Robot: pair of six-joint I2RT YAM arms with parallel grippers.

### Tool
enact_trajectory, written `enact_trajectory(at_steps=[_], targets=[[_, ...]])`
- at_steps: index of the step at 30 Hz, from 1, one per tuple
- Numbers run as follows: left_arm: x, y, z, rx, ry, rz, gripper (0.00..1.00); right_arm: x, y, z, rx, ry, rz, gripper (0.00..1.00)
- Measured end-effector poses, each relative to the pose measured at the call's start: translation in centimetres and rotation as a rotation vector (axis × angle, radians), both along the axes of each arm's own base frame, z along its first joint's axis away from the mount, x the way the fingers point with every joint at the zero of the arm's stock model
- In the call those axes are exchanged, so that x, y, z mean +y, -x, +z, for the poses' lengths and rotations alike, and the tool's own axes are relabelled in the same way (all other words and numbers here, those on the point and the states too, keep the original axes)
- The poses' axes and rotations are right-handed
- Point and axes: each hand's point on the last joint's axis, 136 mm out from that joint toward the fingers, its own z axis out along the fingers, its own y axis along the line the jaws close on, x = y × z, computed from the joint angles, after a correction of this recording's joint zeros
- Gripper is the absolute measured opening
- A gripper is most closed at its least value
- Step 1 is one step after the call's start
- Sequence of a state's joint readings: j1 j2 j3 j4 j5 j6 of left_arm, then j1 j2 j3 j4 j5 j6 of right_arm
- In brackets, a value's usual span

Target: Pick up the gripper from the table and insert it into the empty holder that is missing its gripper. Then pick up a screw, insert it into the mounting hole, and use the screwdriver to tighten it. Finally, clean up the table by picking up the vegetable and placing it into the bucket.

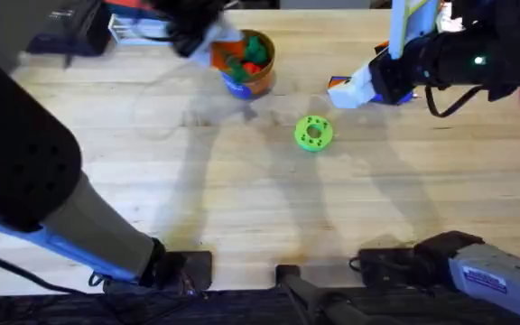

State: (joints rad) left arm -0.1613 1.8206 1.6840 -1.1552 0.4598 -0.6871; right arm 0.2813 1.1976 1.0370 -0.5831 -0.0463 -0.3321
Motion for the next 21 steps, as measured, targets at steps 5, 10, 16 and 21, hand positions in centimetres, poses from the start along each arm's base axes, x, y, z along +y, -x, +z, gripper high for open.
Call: enact_trajectory(at_steps=[5, 10, 16, 21], targets=[[-3.7, -2.1, 0.8, -0.190, -0.045, -0.122, 0.012, 0.0, 0.0, 0.0, 0.000, 0.000, 0.000, 0.993], [-2.6, -5.2, 1.5, -0.326, -0.124, -0.080, 0.012, 0.0, 0.0, 0.0, 0.000, 0.000, 0.000, 0.993], [-1.3, -6.2, 0.5, -0.331, -0.184, -0.048, 0.012, 0.0, 0.0, 0.0, 0.001, 0.000, 0.000, 0.993], [-1.6, -6.3, -1.1, -0.287, -0.188, -0.044, 0.016, 0.0, 0.0, 0.0, 0.000, 0.000, 0.000, 0.995]])
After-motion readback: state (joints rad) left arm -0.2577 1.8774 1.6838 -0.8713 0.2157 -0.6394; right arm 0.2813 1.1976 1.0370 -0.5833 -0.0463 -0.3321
